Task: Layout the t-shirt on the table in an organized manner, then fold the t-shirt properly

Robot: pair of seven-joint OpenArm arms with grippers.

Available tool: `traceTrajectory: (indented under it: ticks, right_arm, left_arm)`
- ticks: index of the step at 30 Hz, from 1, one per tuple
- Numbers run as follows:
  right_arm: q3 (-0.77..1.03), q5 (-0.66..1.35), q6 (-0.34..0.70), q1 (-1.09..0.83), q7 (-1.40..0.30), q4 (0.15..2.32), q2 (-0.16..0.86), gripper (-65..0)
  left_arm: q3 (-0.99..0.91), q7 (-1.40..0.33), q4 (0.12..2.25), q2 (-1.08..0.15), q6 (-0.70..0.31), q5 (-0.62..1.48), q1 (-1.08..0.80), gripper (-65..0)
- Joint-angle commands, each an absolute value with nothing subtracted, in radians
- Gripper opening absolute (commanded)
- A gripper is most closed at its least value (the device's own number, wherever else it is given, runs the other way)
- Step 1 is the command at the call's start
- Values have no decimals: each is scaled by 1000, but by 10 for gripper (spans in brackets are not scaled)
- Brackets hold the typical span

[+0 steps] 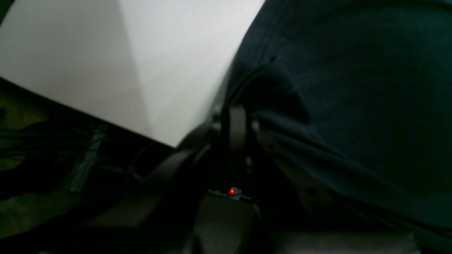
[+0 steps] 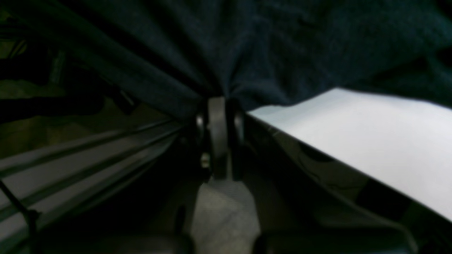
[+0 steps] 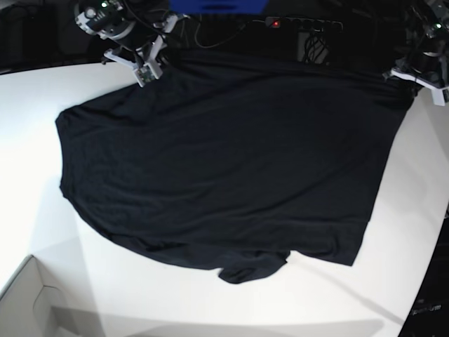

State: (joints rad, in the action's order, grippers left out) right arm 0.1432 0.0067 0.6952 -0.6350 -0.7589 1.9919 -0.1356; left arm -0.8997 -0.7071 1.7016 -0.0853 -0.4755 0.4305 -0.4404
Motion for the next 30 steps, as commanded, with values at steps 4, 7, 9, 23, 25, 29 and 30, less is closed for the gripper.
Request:
traceTrajectory:
  ticks: [4, 7, 9, 23, 25, 29, 30]
  right_arm:
    - [108, 21, 698, -636, -743, 2035, -139, -650]
    - [65, 21, 698, -634, -743, 2041, -139, -650]
    - [27, 21, 698, -634, -743, 2041, -137, -650]
    - [56, 16, 698, -527, -753, 2032, -107, -650]
    - [82, 16, 698, -507, -753, 2032, -107, -650]
    - [105, 16, 698, -475, -753, 2031, -105, -650]
    - [107, 16, 698, -467, -753, 2031, -105, -650]
  left_arm:
    - [-908, -685, 1716, -97, -475, 441, -447, -649]
    - [-908, -685, 1718, -97, -475, 441, -446, -649]
    - [-908, -685, 1718, -97, -475, 441, -441, -649]
    - [-908, -685, 1662, -105, -475, 433, -375, -649]
    - [-908, -685, 1653, -116, -475, 433, -360, -649]
    - [-905, -685, 1647, -125, -475, 433, -329, -649]
    - [-905, -685, 1647, -125, -475, 432, -318, -649]
